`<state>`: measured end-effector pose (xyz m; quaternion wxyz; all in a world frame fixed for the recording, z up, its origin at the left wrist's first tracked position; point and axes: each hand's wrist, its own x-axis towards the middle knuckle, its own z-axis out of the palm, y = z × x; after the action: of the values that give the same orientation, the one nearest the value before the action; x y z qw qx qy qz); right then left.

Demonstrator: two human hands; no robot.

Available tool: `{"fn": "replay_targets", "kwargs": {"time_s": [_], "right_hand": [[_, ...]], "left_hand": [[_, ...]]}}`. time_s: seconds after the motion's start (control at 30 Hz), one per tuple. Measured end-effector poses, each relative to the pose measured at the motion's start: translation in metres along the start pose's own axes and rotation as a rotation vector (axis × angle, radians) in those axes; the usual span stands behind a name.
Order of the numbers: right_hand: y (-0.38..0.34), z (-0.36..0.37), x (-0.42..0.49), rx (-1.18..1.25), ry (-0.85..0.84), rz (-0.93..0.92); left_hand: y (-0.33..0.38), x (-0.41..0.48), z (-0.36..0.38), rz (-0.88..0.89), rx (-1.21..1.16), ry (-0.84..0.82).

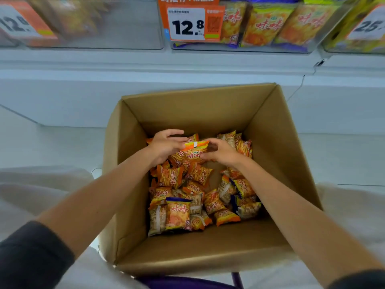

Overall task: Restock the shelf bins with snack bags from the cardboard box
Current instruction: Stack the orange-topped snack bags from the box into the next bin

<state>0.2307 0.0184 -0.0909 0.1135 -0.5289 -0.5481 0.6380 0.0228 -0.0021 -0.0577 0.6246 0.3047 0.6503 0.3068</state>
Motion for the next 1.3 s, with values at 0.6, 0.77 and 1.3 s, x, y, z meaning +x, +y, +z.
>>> {"fn": "replay_targets", "kwargs": {"time_s": [0.6,0.77,1.3], "right_hand": [[0.107,0.048,0.048,-0.516,-0.050,0.292],[0.116,0.057,0.047,-0.561,0.059,0.199],[-0.110,-0.016,-0.037,-0.253,-0.025,-0.155]], "left_hand": [[-0.060,0.011,-0.003,-0.255,0.014,0.277],[-0.060,0.011,-0.004,-0.236,0.037,0.280],[0.038,-0.042,0.004,0.014,-0.020,-0.135]]}}
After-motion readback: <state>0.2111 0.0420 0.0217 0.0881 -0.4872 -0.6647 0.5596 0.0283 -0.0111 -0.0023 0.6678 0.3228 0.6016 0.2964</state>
